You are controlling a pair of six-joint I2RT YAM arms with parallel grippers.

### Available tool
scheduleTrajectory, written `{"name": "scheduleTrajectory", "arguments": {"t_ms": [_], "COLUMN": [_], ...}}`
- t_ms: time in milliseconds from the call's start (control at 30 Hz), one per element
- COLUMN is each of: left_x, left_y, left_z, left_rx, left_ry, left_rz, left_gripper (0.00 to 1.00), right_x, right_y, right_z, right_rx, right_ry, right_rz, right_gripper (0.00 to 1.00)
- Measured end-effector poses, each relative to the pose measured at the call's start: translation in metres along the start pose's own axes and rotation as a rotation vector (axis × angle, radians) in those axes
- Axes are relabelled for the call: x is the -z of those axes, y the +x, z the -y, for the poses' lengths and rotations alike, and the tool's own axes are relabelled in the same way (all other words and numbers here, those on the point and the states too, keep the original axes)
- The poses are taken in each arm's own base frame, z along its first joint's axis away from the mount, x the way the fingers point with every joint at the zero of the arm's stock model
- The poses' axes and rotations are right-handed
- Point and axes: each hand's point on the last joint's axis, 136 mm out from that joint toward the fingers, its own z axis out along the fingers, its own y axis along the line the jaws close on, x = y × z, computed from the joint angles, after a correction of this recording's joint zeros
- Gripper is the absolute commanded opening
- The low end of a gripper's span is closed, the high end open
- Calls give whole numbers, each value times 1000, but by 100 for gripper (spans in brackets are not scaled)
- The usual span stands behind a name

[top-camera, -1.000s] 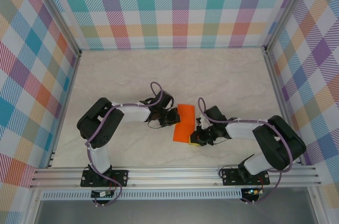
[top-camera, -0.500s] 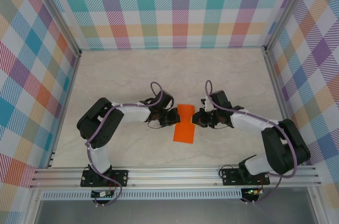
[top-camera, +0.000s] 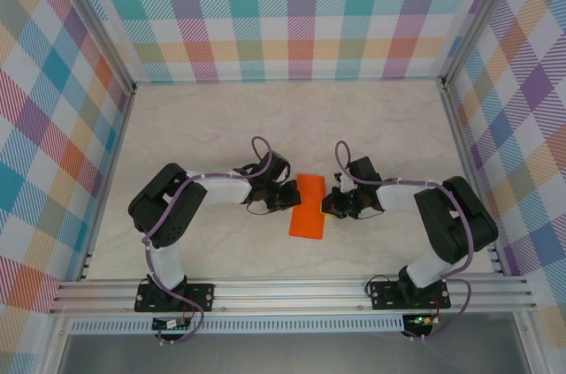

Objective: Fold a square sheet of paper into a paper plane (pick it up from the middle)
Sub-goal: Fold the square sheet of paper in half at the center of the table.

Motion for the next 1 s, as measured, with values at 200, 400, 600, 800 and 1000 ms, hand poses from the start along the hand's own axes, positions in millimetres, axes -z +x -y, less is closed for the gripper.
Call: {"name": "scheduleTrajectory", "arguments": {"t_ms": [200,400,600,800,1000], "left_x": [0,0,0,0,0], "left_y": [0,0,0,0,0], "left_z": [0,0,0,0,0], "left_rx": [-4,-5,-5,-12,-13], "left_ry": [1,2,3,2,1], "left_rz": [1,2,2,3,2], "left_gripper": [0,0,0,0,0], "right_x": [9,12,-4,-3,2], "right_y": [-12,-40,-34,-36,-41], "right_z": [-13,-28,-5,-3,-9], "right_rx": [22,46,-1,-11,-12], "right_ry": [-19,-43,6,-7,-11], "right_rz": [37,84,40,39,46], "right_gripper": [0,0,0,0,0]}}
